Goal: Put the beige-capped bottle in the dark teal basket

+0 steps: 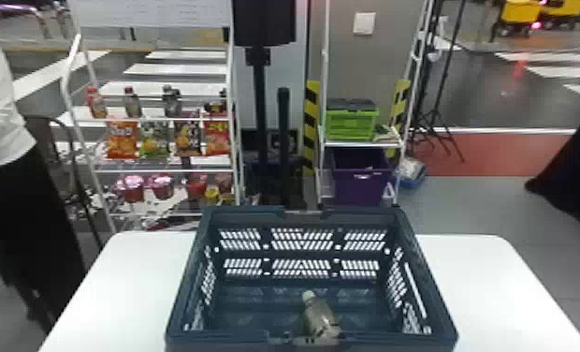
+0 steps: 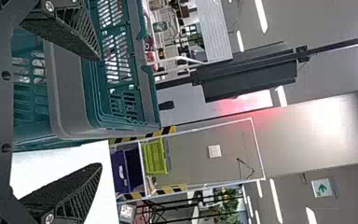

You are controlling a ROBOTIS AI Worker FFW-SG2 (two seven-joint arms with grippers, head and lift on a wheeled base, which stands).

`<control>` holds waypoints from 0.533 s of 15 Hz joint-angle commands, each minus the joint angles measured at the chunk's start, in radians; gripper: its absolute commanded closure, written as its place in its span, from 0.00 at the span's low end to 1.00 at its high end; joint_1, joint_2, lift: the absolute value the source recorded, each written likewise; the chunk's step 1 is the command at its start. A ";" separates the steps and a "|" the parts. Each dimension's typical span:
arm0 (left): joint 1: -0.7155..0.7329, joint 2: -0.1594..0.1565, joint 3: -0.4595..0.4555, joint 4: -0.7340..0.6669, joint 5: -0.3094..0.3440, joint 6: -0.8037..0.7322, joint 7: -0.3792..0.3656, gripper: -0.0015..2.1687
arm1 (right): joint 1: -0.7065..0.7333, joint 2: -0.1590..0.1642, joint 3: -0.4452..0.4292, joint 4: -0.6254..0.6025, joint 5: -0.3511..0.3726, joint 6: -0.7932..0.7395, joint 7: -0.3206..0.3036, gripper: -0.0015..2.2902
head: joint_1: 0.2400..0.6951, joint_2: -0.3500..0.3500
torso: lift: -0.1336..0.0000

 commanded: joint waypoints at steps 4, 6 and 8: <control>-0.003 0.000 0.000 0.007 0.000 0.000 -0.002 0.07 | 0.000 0.003 0.000 -0.004 0.019 0.012 0.000 0.04 | 0.57 0.50 | 1.00; -0.003 0.000 0.000 0.006 0.000 0.000 -0.002 0.07 | 0.000 0.005 0.000 -0.004 0.019 0.012 0.000 0.04 | 0.57 0.50 | 1.00; -0.005 0.000 0.000 0.007 0.000 0.000 -0.002 0.07 | 0.000 0.005 0.000 -0.004 0.019 0.018 0.000 0.04 | 0.57 0.50 | 1.00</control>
